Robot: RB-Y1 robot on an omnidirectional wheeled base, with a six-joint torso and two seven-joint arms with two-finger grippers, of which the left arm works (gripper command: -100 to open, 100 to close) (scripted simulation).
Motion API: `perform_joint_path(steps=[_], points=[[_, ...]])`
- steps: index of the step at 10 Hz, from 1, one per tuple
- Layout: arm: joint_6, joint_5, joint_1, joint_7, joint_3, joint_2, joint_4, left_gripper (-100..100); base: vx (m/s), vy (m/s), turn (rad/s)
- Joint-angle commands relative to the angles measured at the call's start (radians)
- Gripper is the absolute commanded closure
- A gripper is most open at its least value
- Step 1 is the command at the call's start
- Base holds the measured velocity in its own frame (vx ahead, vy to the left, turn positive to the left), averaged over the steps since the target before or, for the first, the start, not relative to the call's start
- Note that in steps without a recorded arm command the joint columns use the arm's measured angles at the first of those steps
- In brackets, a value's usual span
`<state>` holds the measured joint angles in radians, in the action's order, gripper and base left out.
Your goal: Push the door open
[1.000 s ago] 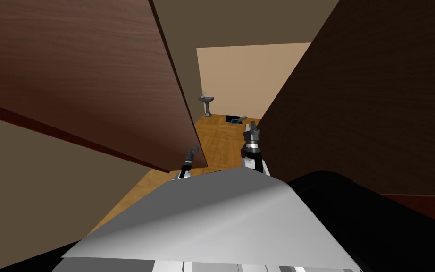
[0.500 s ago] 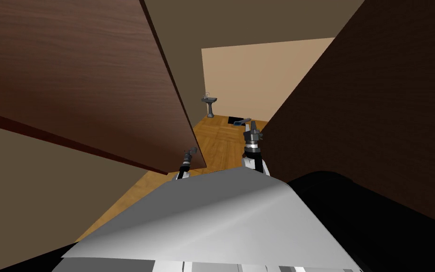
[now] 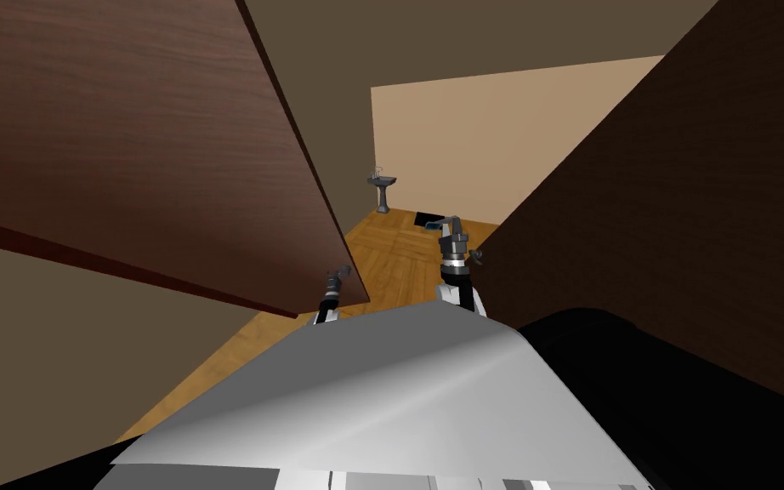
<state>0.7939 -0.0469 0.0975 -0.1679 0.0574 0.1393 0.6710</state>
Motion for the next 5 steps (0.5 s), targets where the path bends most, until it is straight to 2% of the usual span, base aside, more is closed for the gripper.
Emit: perform_joint_path(steps=[1, 3, 4, 5], points=[[0.005, 0.0, 0.003, 0.002, 0.016, 0.0, 0.001, 100, 0.173, -0.096, 0.086], [0.005, 0.0, 0.001, 0.002, 0.027, 0.001, 0.0, 100, 0.155, -0.093, 0.062], [0.004, 0.001, 0.002, 0.002, 0.025, 0.003, -0.007, 100, 0.073, -0.043, 0.04], [0.005, 0.01, 0.003, 0.009, 0.041, 0.006, -0.009, 100, 0.125, -0.02, 0.043]])
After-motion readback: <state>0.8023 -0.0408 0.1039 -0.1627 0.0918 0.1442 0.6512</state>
